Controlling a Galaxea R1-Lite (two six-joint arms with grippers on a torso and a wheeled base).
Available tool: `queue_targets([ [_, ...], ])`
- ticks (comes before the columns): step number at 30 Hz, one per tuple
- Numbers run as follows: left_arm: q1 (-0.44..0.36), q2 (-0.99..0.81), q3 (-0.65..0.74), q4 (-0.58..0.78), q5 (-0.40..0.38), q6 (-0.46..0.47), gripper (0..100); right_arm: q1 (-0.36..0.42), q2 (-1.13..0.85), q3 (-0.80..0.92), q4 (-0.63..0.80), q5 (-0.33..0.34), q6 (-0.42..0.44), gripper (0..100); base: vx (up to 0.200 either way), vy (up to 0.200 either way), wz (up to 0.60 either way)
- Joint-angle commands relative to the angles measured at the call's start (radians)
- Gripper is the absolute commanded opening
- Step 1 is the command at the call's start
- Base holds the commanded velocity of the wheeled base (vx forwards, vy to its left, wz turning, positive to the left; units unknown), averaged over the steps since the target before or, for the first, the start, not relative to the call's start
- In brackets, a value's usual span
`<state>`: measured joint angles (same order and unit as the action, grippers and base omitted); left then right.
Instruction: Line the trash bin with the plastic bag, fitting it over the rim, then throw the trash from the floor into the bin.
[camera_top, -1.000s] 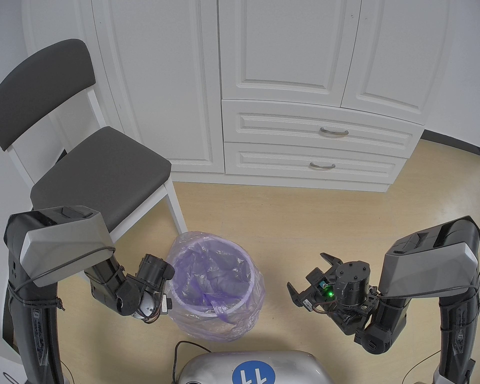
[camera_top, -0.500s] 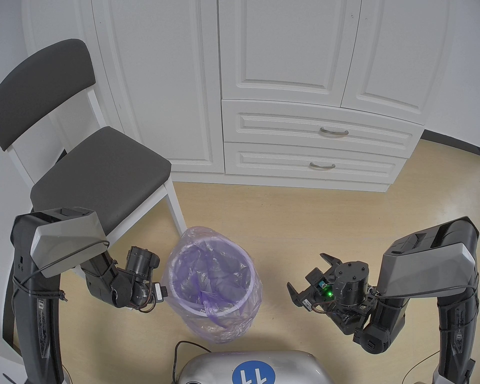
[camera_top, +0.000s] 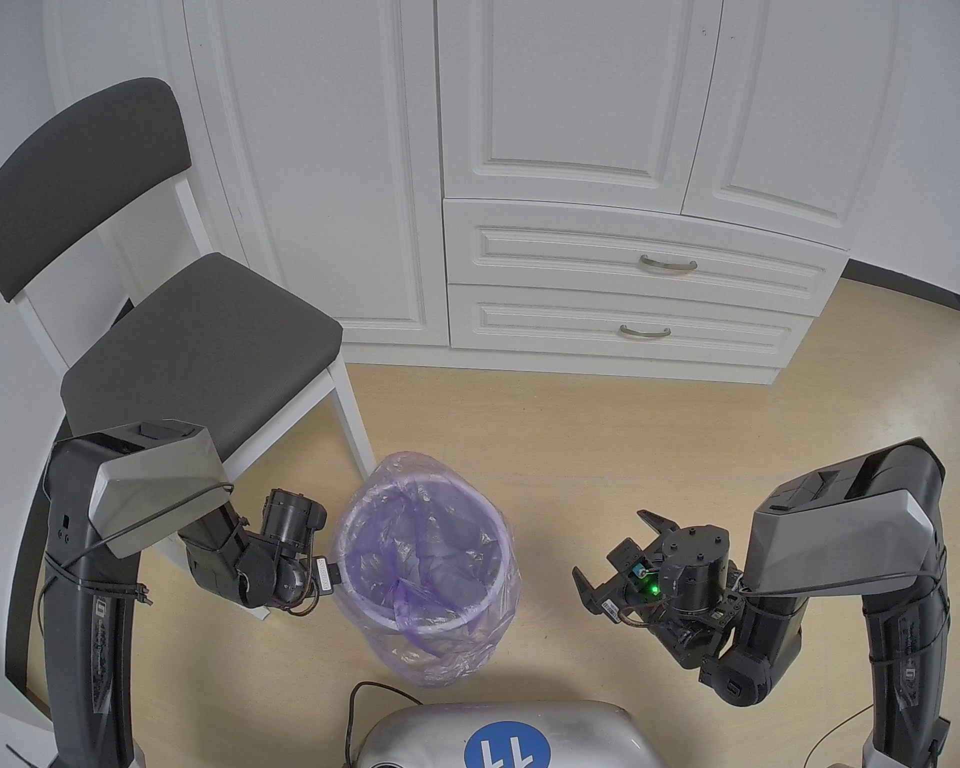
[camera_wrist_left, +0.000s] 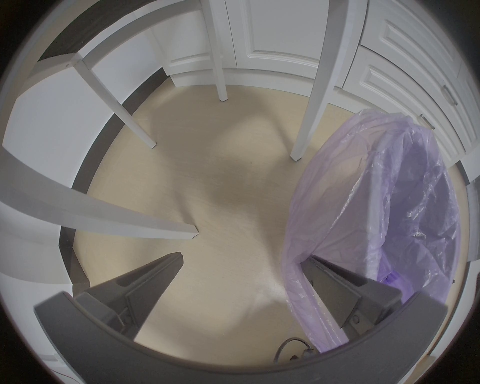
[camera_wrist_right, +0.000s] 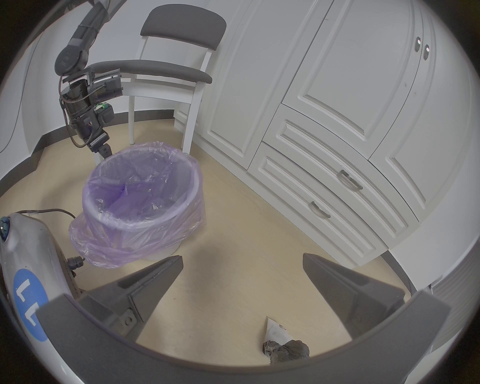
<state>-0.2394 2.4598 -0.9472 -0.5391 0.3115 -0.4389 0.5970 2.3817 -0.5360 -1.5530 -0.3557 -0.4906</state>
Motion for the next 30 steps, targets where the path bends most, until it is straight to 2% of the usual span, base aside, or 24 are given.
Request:
queue_targets([
  [1,0.000,0.018,-0.027,0.002,0.000,0.002,100,-0.013,0.037,-0.022,-0.018,0.000,0.000,100,0.000,0.000,0.00],
  [8,0.000,0.027,-0.053,0.016,0.000,0.005,100,-0.020,0.060,-0.041,-0.018,0.001,0.000,100,0.000,0.000,0.00],
  [12,0.002,-0.007,0.005,0.002,-0.015,0.019,100,-0.014,0.057,-0.048,-0.018,0.003,0.004,100,0.000,0.000,0.00],
  [16,0.003,-0.124,0.090,0.001,-0.118,0.066,100,-0.031,0.060,-0.088,-0.018,0.011,0.018,100,0.000,0.000,0.00],
  [19,0.006,-0.205,0.153,0.001,-0.181,0.112,100,-0.051,0.059,-0.107,-0.018,0.049,0.072,100,0.000,0.000,0.00],
  [23,0.022,-0.259,0.182,0.001,-0.190,0.161,100,-0.023,0.048,-0.104,-0.018,0.043,0.141,100,0.000,0.000,0.00],
  [26,0.035,-0.286,0.194,0.001,-0.193,0.175,100,-0.013,0.039,-0.111,-0.018,0.024,0.149,100,0.000,0.000,0.00],
  [28,0.043,-0.337,0.222,0.001,-0.195,0.207,100,-0.003,0.002,-0.147,0.033,0.011,0.152,100,0.000,0.000,0.00],
  [30,0.043,-0.377,0.242,0.001,-0.207,0.236,100,0.012,-0.062,-0.180,0.156,0.009,0.162,100,0.000,0.000,0.00],
])
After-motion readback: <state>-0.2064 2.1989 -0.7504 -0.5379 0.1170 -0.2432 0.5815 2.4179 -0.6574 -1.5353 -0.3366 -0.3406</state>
